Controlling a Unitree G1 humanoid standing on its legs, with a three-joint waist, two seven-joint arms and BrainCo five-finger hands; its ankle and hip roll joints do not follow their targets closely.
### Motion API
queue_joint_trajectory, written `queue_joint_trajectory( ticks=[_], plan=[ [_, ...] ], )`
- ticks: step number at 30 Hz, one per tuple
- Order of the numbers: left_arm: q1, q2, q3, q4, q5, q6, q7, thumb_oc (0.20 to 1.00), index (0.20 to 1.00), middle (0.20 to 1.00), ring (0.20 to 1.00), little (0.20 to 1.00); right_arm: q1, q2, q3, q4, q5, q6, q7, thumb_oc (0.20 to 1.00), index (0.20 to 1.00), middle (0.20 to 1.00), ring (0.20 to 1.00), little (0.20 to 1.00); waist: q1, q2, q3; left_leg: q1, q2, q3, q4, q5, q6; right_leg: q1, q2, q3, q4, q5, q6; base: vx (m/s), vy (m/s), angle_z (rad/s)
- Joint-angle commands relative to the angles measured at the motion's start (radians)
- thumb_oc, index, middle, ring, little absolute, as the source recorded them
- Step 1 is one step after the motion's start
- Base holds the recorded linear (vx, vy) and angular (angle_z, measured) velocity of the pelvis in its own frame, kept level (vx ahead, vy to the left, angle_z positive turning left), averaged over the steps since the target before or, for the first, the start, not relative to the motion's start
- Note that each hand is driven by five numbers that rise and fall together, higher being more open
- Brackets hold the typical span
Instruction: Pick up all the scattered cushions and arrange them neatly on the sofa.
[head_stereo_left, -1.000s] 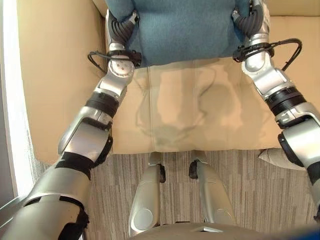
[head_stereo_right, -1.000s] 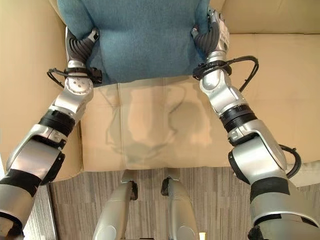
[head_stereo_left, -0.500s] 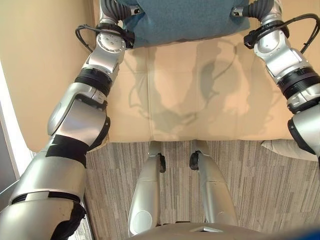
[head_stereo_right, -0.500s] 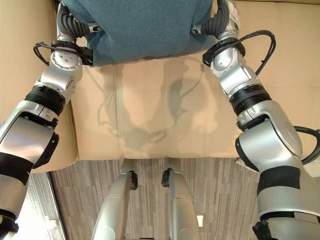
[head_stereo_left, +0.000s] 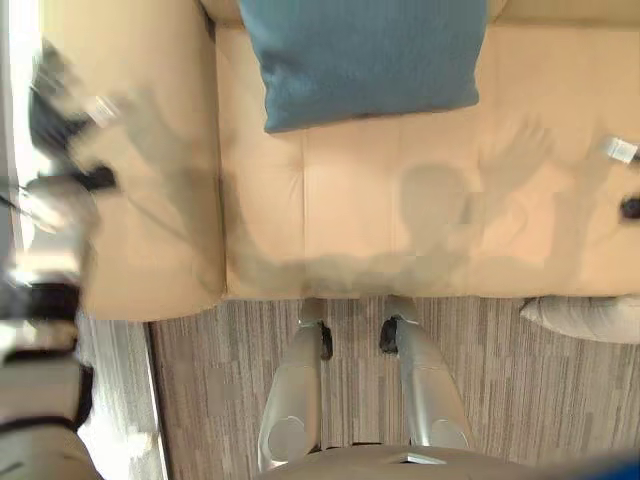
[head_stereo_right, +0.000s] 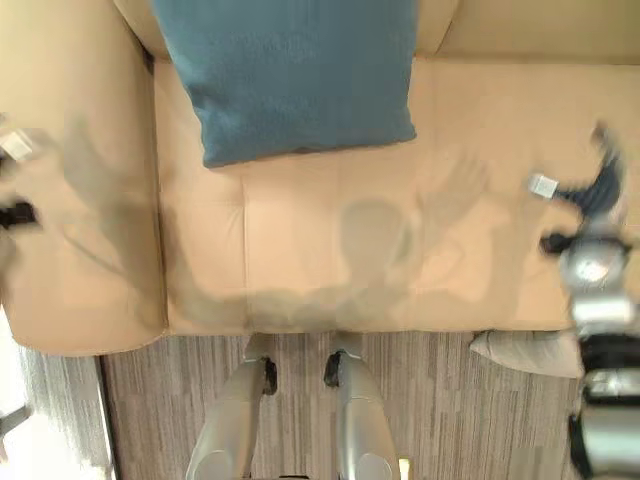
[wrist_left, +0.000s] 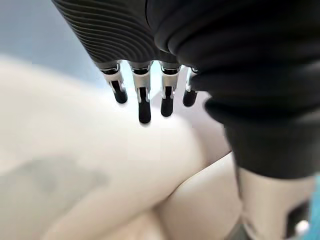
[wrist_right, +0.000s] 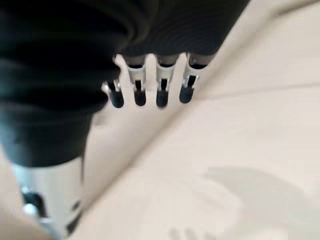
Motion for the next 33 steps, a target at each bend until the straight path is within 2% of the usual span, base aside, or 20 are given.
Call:
queue_joint_trajectory(
  ticks=[1, 5, 8, 13, 14, 19, 20, 26, 27, 29, 30, 32, 33],
  plan=[
    [-0.019, -0.016, -0.052, 0.089, 0.048, -0.020, -0.069, 1.000, 1.000, 1.000, 1.000, 1.000, -0.005, 0.042, 0.038, 0.056, -0.057, -0.013, 0.040, 1.000, 1.000, 1.000, 1.000, 1.000, -0.021, -0.008, -0.086, 0.043, 0.002, 0.018, 0.005, -0.040, -0.047, 0.132, -0.059, -0.013, -0.017, -0.074, 0.135, 0.10, 0.013, -0.13],
    [0.230, -0.099, -0.019, 0.013, 0.105, -0.005, -0.136, 1.000, 1.000, 1.000, 1.000, 1.000, 0.170, 0.121, 0.019, 0.029, -0.156, 0.007, 0.092, 1.000, 1.000, 1.000, 1.000, 1.000, -0.021, -0.013, -0.088, 0.154, 0.002, 0.028, 0.005, -0.057, -0.035, 0.243, -0.060, -0.019, -0.017, -0.097, 0.137, 0.06, 0.018, -0.04],
    [0.366, -0.193, -0.034, 0.048, 0.152, 0.022, -0.194, 1.000, 1.000, 1.000, 1.000, 1.000, 0.263, 0.213, 0.033, 0.050, -0.217, 0.009, 0.144, 1.000, 1.000, 1.000, 1.000, 1.000, -0.026, -0.010, -0.099, 0.249, 0.005, 0.039, 0.005, -0.073, -0.021, 0.336, -0.054, -0.023, -0.017, -0.121, 0.134, 0.05, 0.010, -0.04],
    [0.415, -0.309, -0.071, 0.233, 0.206, 0.052, -0.220, 1.000, 1.000, 1.000, 1.000, 1.000, 0.310, 0.309, 0.069, 0.154, -0.249, 0.011, 0.172, 1.000, 1.000, 1.000, 1.000, 1.000, -0.027, -0.001, -0.118, 0.349, 0.007, 0.056, 0.005, -0.094, -0.016, 0.435, -0.041, -0.018, -0.017, -0.144, 0.129, -0.01, 0.006, -0.03],
    [0.411, -0.371, -0.090, 0.361, 0.222, 0.074, -0.230, 1.000, 1.000, 1.000, 1.000, 1.000, 0.317, 0.354, 0.093, 0.224, -0.259, 0.017, 0.175, 1.000, 1.000, 1.000, 1.000, 1.000, -0.027, -0.001, -0.138, 0.396, 0.012, 0.065, 0.005, -0.109, -0.014, 0.478, -0.031, -0.012, -0.017, -0.159, 0.125, -0.03, -0.012, -0.09],
    [0.402, -0.420, -0.095, 0.504, 0.251, 0.098, -0.239, 1.000, 1.000, 1.000, 1.000, 1.000, 0.319, 0.393, 0.104, 0.322, -0.256, 0.029, 0.170, 1.000, 1.000, 1.000, 1.000, 1.000, -0.027, 0.001, -0.159, 0.447, 0.018, 0.076, 0.005, -0.125, -0.013, 0.527, -0.018, -0.008, -0.017, -0.178, 0.117, -0.01, -0.028, -0.16],
    [0.393, -0.439, -0.111, 0.579, 0.291, 0.114, -0.231, 1.000, 1.000, 1.000, 1.000, 1.000, 0.318, 0.417, 0.120, 0.394, -0.247, 0.040, 0.177, 1.000, 1.000, 1.000, 1.000, 1.000, -0.028, 0.002, -0.170, 0.481, 0.025, 0.079, 0.005, -0.134, -0.014, 0.562, -0.010, -0.004, -0.017, -0.192, 0.110, 0.01, -0.072, -0.16],
    [0.339, -0.434, -0.129, 0.602, 0.292, 0.128, -0.228, 1.000, 1.000, 1.000, 1.000, 1.000, 0.305, 0.437, 0.135, 0.457, -0.222, 0.048, 0.184, 1.000, 1.000, 1.000, 1.000, 1.000, -0.038, 0.007, -0.153, 0.518, 0.041, 0.081, 0.041, -0.132, -0.017, 0.599, 0.011, 0.015, -0.017, -0.221, 0.092, -0.07, -0.054, -0.01],
    [0.324, -0.434, -0.139, 0.608, 0.296, 0.132, -0.228, 1.000, 1.000, 1.000, 1.000, 1.000, 0.294, 0.434, 0.151, 0.479, -0.235, 0.055, 0.185, 1.000, 1.000, 1.000, 1.000, 1.000, -0.038, 0.002, -0.138, 0.487, 0.038, 0.075, 0.118, -0.158, -0.016, 0.597, 0.004, 0.020, -0.017, -0.215, 0.087, -0.19, 0.009, 0.06],
    [0.310, -0.442, -0.139, 0.624, 0.293, 0.134, -0.230, 1.000, 1.000, 1.000, 1.000, 1.000, 0.282, 0.430, 0.158, 0.493, -0.247, 0.059, 0.184, 1.000, 1.000, 1.000, 1.000, 1.000, -0.032, -0.007, -0.127, 0.474, 0.015, 0.044, 0.190, -0.210, -0.008, 0.592, -0.010, 0.028, -0.017, -0.199, 0.084, -0.23, 0.066, -0.13],
    [0.300, -0.450, -0.130, 0.653, 0.287, 0.136, -0.242, 1.000, 1.000, 1.000, 1.000, 1.000, 0.264, 0.414, 0.152, 0.505, -0.253, 0.067, 0.193, 1.000, 1.000, 1.000, 1.000, 1.000, -0.032, -0.012, -0.127, 0.501, -0.026, -0.015, 0.244, -0.270, -0.005, 0.577, -0.018, 0.039, -0.014, -0.172, 0.082, -0.24, 0.138, -0.43],
    [0.295, -0.451, -0.129, 0.656, 0.281, 0.133, -0.246, 1.000, 1.000, 1.000, 1.000, 1.000, 0.259, 0.409, 0.146, 0.505, -0.248, 0.069, 0.198, 1.000, 1.000, 1.000, 1.000, 1.000, -0.036, -0.007, -0.130, 0.521, -0.033, -0.034, 0.242, -0.276, -0.007, 0.562, -0.016, 0.047, -0.009, -0.163, 0.083, -0.19, 0.177, -0.80],
    [0.280, -0.454, -0.134, 0.661, 0.281, 0.138, -0.255, 1.000, 1.000, 1.000, 1.000, 1.000, 0.242, 0.401, 0.134, 0.527, -0.257, 0.085, 0.202, 1.000, 1.000, 1.000, 1.000, 1.000, -0.062, 0.010, -0.138, 0.554, -0.048, -0.048, 0.172, -0.296, 0.013, 0.497, -0.028, 0.063, 0.019, -0.134, 0.100, -0.14, 0.185, -0.69]
  ],
)
